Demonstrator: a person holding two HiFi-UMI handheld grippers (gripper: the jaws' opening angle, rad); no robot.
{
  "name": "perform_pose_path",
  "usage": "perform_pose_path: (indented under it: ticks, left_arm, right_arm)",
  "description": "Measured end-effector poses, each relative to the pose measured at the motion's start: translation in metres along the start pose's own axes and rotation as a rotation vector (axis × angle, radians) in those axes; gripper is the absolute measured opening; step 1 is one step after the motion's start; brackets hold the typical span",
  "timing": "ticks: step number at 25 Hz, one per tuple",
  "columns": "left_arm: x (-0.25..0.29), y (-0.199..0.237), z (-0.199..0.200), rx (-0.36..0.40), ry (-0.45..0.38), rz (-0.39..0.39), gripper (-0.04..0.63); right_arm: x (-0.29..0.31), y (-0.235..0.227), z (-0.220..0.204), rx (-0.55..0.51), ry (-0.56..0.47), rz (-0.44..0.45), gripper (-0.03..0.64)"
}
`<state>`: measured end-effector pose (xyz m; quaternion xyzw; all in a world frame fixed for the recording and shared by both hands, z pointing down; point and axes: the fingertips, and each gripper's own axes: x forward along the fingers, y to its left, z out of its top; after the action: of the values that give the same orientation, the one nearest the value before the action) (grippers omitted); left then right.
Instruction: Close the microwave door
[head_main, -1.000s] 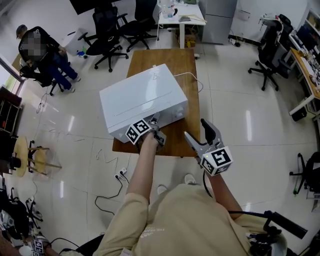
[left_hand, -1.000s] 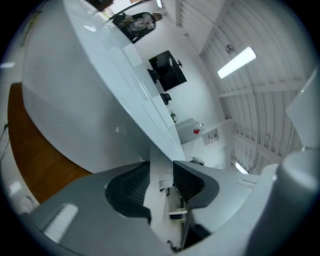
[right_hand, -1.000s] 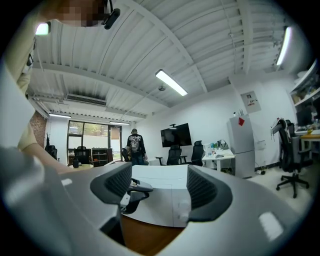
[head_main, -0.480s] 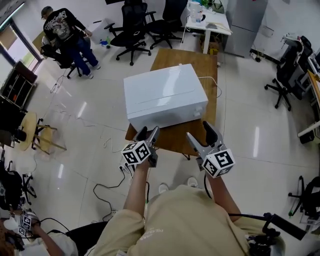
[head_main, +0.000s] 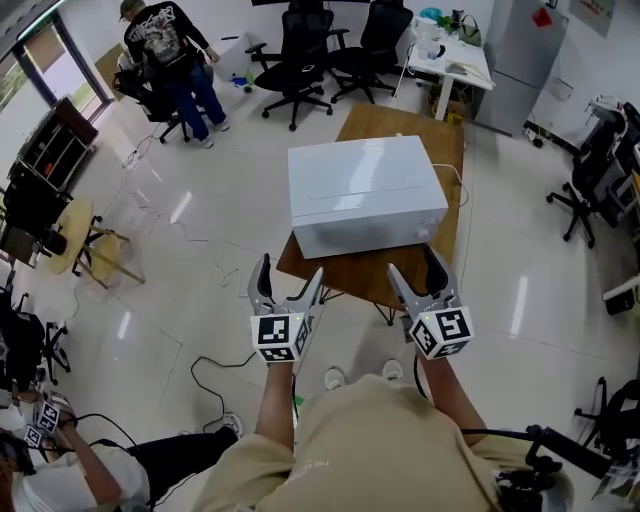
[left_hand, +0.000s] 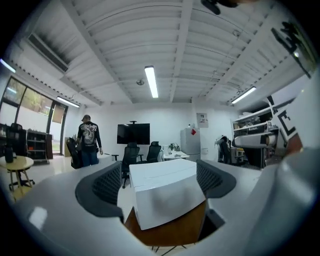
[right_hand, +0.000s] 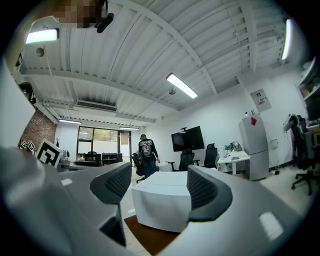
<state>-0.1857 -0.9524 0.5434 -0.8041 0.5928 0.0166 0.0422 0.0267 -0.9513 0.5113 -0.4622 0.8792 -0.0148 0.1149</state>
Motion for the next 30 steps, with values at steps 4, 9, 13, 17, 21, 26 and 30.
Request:
perform_pose_path:
  ticks: [4,9,13,17,21,26,30]
  left_arm:
    - [-0.018,0.021,0.019,0.034,-0.024,-0.018,0.449]
    - [-0.047,0.013,0.028,0.006,-0.039,-0.097,0.448]
    - [-0.062,-0.025,0.023,0.030,-0.050,-0.123,0.446]
    - [-0.100,-0.079,0.038,0.049,-0.086,-0.113,0.445]
    - [-0.150,-0.124,0.029,0.031,-0.074,-0.055,0.443]
    - [-0.124,-0.224,0.045,-0.067,-0.041,-0.057,0.433]
    - [-0.152,-0.259,0.055,0.031,-0.004,0.006,0.431]
  right_arm:
    - [0.012,0.029,0.004,-0.014,0.010,-0.020,0.334]
    - [-0.005,0.084,0.009,-0.047,0.033,0.026,0.336]
    - [-0.045,0.089,0.003,-0.036,0.064,0.084,0.336]
    - [-0.099,0.079,0.019,-0.025,0.010,0.098,0.336]
    - [-0.174,0.088,0.011,-0.013,0.002,0.143,0.336]
    - [-0.239,-0.008,0.009,0.075,0.087,0.123,0.336]
    - [-0.272,-0.026,0.022,0.100,0.095,0.118,0.334]
